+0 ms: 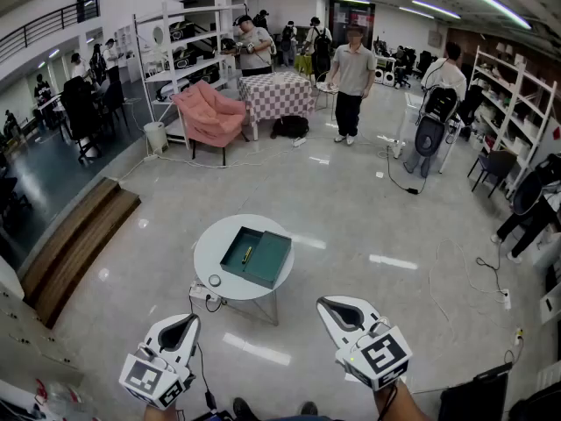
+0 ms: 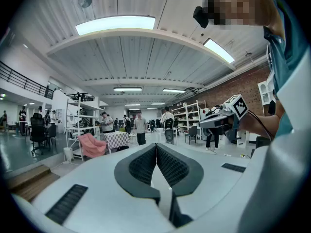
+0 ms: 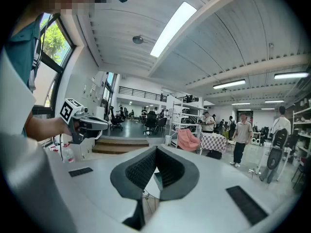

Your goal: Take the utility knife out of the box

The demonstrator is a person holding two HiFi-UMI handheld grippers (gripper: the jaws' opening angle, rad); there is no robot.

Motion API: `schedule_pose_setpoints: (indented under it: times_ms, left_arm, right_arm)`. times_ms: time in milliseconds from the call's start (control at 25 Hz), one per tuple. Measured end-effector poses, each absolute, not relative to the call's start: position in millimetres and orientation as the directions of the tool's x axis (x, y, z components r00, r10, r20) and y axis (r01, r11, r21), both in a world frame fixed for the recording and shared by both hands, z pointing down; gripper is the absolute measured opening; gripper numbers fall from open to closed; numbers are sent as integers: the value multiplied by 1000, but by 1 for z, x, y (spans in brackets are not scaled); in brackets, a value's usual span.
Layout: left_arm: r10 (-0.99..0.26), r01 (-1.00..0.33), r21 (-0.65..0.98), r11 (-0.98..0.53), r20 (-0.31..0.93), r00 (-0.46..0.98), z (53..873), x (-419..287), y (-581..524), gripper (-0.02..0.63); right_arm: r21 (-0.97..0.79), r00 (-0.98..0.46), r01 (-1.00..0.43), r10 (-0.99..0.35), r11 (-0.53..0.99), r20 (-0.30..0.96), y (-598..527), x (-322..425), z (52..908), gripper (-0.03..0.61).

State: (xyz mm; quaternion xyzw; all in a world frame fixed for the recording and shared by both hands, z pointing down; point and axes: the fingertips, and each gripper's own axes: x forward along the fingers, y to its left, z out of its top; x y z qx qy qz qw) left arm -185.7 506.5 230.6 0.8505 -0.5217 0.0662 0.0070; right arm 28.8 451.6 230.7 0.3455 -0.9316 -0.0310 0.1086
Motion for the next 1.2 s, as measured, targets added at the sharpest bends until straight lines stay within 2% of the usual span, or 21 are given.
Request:
schedule_pose_setpoints:
  times_ms: [680, 1000, 1200]
  left_arm:
    - [-904, -905, -78, -418, 133, 406, 234, -148, 477, 18]
    - [-918, -918, -93, -385, 140, 370, 228, -92, 484, 18]
    - [-916, -918, -97, -385, 160, 368, 238, -87, 479, 18]
  right_arm:
    - [53, -745, -643, -640, 764, 190, 416, 70, 238, 37]
    - [44, -781, -606, -604, 795, 160, 410, 122, 235, 37]
    - [16, -774, -615, -608, 788, 175, 398, 122, 245, 37]
